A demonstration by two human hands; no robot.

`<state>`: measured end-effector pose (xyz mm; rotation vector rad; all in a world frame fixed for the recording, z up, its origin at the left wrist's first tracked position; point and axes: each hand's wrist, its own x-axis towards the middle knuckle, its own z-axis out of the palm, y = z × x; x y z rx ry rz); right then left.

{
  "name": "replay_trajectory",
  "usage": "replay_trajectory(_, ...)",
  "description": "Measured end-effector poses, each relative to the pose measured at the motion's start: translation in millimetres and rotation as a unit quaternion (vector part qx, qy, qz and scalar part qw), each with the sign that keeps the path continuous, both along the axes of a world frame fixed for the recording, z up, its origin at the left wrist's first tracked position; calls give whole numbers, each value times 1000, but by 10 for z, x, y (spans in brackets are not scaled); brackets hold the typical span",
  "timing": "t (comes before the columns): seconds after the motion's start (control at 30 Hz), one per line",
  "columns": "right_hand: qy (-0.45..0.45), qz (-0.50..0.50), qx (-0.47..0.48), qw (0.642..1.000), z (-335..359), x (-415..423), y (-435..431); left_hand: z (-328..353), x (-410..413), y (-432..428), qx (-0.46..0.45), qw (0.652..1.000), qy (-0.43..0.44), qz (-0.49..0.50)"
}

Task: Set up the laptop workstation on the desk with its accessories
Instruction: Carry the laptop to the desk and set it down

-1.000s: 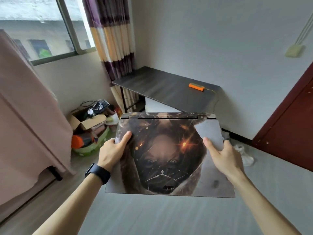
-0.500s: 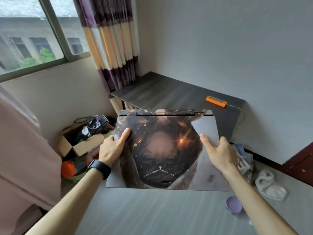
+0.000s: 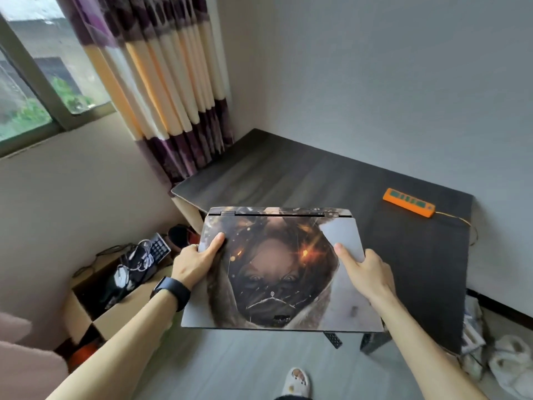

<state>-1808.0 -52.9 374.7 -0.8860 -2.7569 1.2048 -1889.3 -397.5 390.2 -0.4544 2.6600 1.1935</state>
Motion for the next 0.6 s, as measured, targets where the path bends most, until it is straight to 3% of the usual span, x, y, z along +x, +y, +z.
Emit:
replay_trajectory(0.33,-45,-58,-17,997,-295,-2057,172,-399,-2597,188,14,993,-107,-56)
replay_trajectory(0.6,-110,-205,-41,972,-859,-3289,212,-1061,-4631,709,21,968,-205,-145)
